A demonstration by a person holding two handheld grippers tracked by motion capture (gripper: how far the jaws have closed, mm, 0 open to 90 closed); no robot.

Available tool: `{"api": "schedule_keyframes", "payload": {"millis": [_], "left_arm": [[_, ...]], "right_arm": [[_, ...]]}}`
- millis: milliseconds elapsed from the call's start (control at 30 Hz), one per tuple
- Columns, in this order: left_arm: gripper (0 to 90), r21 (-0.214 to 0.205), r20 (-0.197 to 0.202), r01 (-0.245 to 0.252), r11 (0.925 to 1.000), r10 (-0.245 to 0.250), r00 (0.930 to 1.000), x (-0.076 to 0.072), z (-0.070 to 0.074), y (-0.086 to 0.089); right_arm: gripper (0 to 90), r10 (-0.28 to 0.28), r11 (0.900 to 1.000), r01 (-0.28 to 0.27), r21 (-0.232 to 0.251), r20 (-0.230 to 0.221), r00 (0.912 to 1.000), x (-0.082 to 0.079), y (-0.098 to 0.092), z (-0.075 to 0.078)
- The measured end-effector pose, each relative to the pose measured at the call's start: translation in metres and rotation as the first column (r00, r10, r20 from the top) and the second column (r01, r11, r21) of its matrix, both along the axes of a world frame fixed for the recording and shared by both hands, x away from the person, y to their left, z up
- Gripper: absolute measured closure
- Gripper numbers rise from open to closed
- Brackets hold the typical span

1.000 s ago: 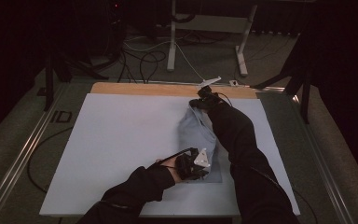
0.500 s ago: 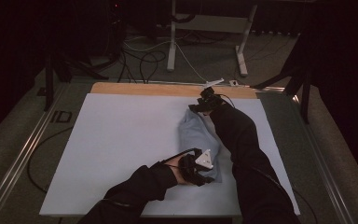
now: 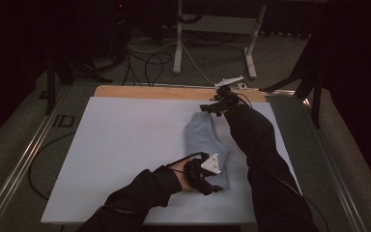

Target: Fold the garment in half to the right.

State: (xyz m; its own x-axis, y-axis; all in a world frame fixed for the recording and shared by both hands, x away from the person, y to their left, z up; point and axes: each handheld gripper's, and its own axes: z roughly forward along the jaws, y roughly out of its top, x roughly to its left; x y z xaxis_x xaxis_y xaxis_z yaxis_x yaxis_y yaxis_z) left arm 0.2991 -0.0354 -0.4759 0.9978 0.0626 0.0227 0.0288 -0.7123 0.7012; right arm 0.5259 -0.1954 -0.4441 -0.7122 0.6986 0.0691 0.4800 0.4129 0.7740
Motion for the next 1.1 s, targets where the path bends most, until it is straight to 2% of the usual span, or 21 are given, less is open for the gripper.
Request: {"api": "schedule_keyframes", "payload": {"millis": [167,367,533,600,633,733,867,900,967,1100], "left_arm": [[42.8,0.0,-0.004,-0.016,0.9999,0.016,0.9999,0.001,0.004,0.009],[36.2,-0.025,-0.03,-0.056,0.9981,0.055,0.998,0.001,0.005,0.025],[26.2,-0.032,-0.053,-0.08,0.9963,0.078,0.9955,0.0,0.006,0.04],[22.8,-0.037,-0.064,-0.079,0.9962,0.076,0.995,0.0,0.007,0.047],[17.5,-0.042,-0.068,-0.073,0.9965,0.07,0.9953,0.0,0.008,0.05],[13.6,-0.059,-0.091,-0.061,0.9964,0.055,0.9943,-0.001,0.01,0.059],[4.4,-0.052,-0.081,-0.074,0.9959,0.07,0.9943,-0.002,0.011,0.07],[2.0,-0.052,-0.081,-0.074,0.9959,0.07,0.9943,-0.002,0.011,0.07],[1.0,-0.051,-0.081,-0.086,0.9949,0.082,0.9934,-0.003,0.011,0.08],[0.6,-0.053,-0.073,-0.106,0.993,0.102,0.9921,-0.004,0.008,0.097]], "right_arm": [[9.5,0.004,0.9998,-0.004,0.022,0.011,0.9999,-0.005,-0.001,0.008],[9.5,0.035,0.9989,-0.035,0.032,0.009,0.9994,-0.011,0.001,0.003],[9.5,0.05,0.9987,-0.05,-0.004,-0.002,0.9987,-0.016,0.001,-0.006],[9.6,0.062,0.998,-0.062,-0.012,-0.001,0.9981,-0.018,0.001,-0.008],[9.5,0.064,0.9979,-0.064,-0.008,-0.003,0.998,-0.019,0.001,-0.009],[9.5,0.071,0.9975,-0.071,0.004,-0.012,0.9974,-0.021,0.0,-0.011],[9.5,0.082,0.9967,-0.081,0.007,-0.013,0.9966,-0.024,0.0,-0.013],[9.7,0.087,0.9962,-0.087,-0.008,-0.01,0.9961,-0.025,0.001,-0.013],[10.1,0.101,0.9938,-0.101,-0.047,-0.007,0.9949,-0.026,0.002,-0.015],[10.1,0.096,0.9945,-0.096,-0.042,-0.017,0.9953,-0.027,0.002,-0.02]]}}
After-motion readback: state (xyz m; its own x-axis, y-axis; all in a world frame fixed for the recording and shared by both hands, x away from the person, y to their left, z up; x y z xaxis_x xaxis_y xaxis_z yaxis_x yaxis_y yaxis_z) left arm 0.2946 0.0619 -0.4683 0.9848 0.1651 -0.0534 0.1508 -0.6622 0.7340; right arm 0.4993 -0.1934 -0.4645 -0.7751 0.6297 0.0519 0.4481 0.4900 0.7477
